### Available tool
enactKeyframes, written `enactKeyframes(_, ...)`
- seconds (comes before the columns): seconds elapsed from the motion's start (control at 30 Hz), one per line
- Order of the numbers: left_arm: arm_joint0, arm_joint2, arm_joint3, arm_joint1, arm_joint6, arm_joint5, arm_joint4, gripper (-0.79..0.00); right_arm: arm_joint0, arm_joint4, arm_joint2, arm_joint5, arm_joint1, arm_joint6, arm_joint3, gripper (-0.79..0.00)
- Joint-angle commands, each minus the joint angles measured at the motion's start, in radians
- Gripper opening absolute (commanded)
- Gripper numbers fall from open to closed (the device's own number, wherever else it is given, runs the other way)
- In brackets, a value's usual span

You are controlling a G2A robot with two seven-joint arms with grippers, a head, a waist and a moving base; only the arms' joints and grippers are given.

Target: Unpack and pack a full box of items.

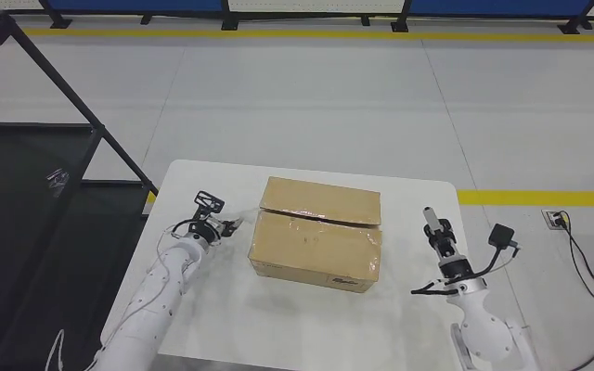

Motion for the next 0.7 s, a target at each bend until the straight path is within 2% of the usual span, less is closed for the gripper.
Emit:
enactKeyframes(0.0, -0.017, 0.012, 0.032, -0.015, 0.014, 0.07, -0.014, 0.0, -0.003, 0.002, 0.002, 0.001, 0.0, -0.002, -0.003, 0.0)
enactKeyframes(0.13, -0.037, 0.006, 0.083, -0.036, 0.071, 0.13, -0.082, 0.0, -0.007, 0.001, 0.005, 0.003, 0.001, -0.003, -0.006, 0.0)
enactKeyframes(0.37, -0.034, -0.013, 0.133, -0.047, 0.181, 0.218, -0.134, 0.0, 0.009, 0.003, -0.007, 0.007, 0.0, 0.0, 0.008, 0.0)
enactKeyframes(0.47, -0.03, -0.024, 0.142, -0.051, 0.205, 0.269, -0.16, 0.0, 0.022, 0.002, -0.016, 0.006, -0.001, 0.005, 0.016, 0.0)
enactKeyframes(0.67, -0.041, -0.055, 0.163, -0.057, 0.203, 0.311, -0.232, 0.0, 0.04, -0.002, -0.026, 0.006, -0.001, 0.012, 0.03, 0.0)
